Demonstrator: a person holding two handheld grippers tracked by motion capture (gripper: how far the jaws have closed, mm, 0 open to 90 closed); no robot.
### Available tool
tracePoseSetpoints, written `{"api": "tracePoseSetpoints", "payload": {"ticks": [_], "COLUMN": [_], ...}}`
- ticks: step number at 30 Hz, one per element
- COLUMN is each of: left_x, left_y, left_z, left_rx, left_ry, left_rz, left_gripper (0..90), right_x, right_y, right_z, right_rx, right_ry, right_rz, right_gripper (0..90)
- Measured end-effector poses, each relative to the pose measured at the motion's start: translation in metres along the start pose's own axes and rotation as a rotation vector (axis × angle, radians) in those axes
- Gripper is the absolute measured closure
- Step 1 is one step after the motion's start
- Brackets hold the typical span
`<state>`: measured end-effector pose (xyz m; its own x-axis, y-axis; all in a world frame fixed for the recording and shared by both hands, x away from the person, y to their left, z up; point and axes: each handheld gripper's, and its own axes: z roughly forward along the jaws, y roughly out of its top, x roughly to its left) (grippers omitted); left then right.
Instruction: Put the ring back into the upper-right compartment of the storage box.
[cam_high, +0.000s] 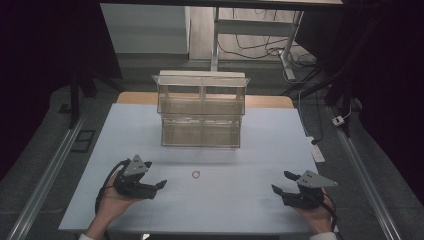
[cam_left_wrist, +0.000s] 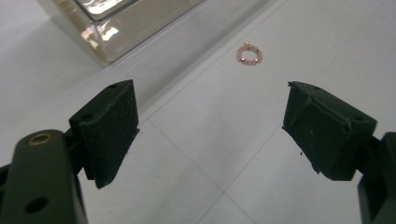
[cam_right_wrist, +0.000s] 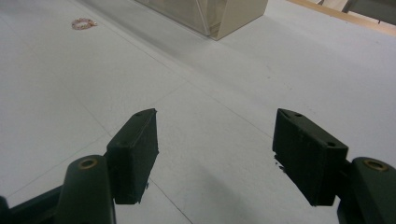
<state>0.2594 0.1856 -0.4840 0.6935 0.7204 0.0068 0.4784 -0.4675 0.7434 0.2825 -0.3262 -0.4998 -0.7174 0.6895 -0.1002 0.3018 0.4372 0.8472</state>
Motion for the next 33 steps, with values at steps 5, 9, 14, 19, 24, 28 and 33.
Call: {"api": "tracePoseSetpoints", "payload": {"ticks": [5,9,14,19,24,28,33], "left_x": [-0.003,-0.005,-0.006,-0.005,-0.007,-0.007,-0.010], "left_y": [0.009,0.013,0.018,0.023,0.030,0.034,0.040], "left_z": [0.008,0.015,0.023,0.031,0.040,0.046,0.052], "left_rx": [0.014,0.032,0.045,0.052,0.067,0.071,0.087], "left_ry": [-0.017,-0.030,-0.041,-0.045,-0.046,-0.052,-0.056], "left_rz": [0.011,0.023,0.031,0.037,0.044,0.046,0.051], "left_gripper": [19.0,19.8,20.5,20.7,21.1,21.4,21.7], "right_x": [0.001,0.001,0.001,0.001,0.001,0.001,0.001], "right_y": [0.000,0.000,-0.001,-0.002,-0.003,-0.003,-0.005], "right_z": [0.000,0.001,0.001,0.001,0.001,0.002,0.000], "right_rx": [-0.005,0.002,0.011,0.014,0.015,0.016,0.020], "right_ry": [0.001,0.004,0.001,-0.003,-0.002,-0.001,-0.010], "right_rz": [0.003,0.003,0.001,-0.001,0.000,0.003,0.002], "right_gripper": [30.5,30.6,30.6,30.8,30.8,30.8,30.8]}}
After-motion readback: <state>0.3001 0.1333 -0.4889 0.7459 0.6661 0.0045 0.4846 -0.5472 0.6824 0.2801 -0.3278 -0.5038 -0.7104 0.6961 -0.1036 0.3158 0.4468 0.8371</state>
